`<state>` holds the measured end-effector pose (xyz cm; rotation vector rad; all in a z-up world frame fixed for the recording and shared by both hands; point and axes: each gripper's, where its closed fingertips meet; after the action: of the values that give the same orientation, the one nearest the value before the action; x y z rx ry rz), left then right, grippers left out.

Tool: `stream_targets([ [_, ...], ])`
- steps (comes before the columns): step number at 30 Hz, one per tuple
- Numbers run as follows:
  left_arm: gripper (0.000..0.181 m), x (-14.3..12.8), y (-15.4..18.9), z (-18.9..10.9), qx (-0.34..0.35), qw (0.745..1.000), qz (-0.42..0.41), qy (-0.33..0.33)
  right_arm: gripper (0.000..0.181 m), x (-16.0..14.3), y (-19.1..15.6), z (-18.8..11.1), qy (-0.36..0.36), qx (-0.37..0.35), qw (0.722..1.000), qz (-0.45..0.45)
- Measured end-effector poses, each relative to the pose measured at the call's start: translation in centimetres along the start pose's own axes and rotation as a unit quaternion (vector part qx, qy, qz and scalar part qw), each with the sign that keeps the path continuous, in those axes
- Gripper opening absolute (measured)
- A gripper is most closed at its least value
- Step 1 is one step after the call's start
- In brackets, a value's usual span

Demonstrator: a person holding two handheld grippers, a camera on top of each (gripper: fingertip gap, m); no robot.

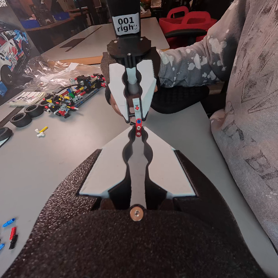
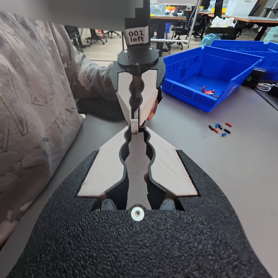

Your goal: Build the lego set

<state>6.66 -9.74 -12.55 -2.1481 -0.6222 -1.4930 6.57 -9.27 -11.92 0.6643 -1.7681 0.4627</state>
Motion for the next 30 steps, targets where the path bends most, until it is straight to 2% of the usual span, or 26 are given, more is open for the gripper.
stream_targets([
  [6,0.005,0.3,0.9,0.4,-0.019,1.0,0.014,0.005,0.013,-1.9,-0.9,-0.1,-0.058,0.031,0.998,-0.012],
  [8,0.005,-0.1,0.5,0.4,-0.016,1.0,0.006,0.001,0.013,-2.2,-0.5,0.1,-0.07,0.012,0.997,-0.028],
  [11,0.005,0.6,-1.2,-0.4,0.009,0.999,-0.024,0.03,0.014,-0.7,1.2,0.0,-0.009,-0.037,0.999,-0.002],
  [13,0.006,1.4,-2.1,-0.9,0.024,0.997,-0.044,0.06,0.016,0.6,1.8,-0.5,0.045,-0.03,0.997,0.047],
  [15,0.006,1.9,-2.8,-1.6,0.035,0.993,-0.066,0.091,0.027,1.1,2.5,-1.2,0.084,-0.018,0.992,0.095],
  [18,0.006,2.9,-3.3,-2.4,0.037,0.986,-0.091,0.131,0.019,1.4,2.4,-0.6,0.094,-0.024,0.991,0.091],
  [22,0.005,3.6,-2.8,-2.4,0.026,0.984,-0.095,0.146,0.006,3.1,2.0,0.2,0.129,-0.043,0.988,0.071],
  [30,0.006,3.4,-2.5,-2.2,0.014,0.984,-0.112,0.138,0.007,3.5,2.1,-0.1,0.139,-0.039,0.986,0.087],
])
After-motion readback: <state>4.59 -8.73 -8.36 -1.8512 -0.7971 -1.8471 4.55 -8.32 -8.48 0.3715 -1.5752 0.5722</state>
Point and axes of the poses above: each gripper's, where its closed fingertips meet, z out along the fingers, x out of its top, y = z × x across the jaws, and after that the axes turned 1 degree about -y, right-handed
